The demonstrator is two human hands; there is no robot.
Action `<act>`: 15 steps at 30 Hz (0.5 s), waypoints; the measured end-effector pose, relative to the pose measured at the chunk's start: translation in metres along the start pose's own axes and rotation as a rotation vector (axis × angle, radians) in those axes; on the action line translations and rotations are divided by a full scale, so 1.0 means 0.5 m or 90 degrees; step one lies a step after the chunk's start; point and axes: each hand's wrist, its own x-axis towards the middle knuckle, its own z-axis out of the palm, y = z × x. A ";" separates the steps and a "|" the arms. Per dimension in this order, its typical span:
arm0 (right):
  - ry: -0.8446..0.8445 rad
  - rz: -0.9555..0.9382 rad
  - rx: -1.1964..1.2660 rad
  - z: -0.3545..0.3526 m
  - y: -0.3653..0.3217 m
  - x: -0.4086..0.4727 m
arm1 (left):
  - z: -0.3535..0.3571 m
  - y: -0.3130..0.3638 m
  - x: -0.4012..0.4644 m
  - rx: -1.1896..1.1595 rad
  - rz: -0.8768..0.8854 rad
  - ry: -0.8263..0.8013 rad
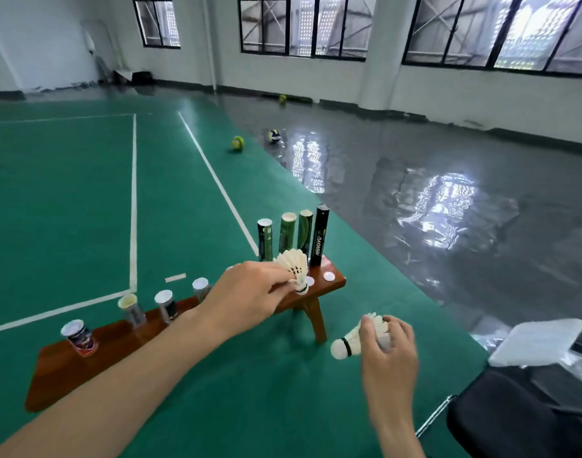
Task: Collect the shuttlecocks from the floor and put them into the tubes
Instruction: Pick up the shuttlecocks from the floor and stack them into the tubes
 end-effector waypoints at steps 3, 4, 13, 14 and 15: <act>-0.075 0.001 -0.024 0.036 0.059 0.166 | 0.099 -0.026 0.138 0.006 -0.031 -0.001; -0.105 0.007 -0.020 0.048 0.073 0.211 | 0.124 -0.032 0.177 -0.005 -0.046 -0.003; -0.255 0.109 -0.006 0.163 0.184 0.617 | 0.348 -0.089 0.458 -0.022 -0.240 -0.091; -0.267 0.118 -0.009 0.180 0.192 0.646 | 0.358 -0.099 0.480 -0.017 -0.255 -0.091; -0.276 0.132 -0.007 0.203 0.204 0.686 | 0.374 -0.119 0.511 -0.014 -0.267 -0.084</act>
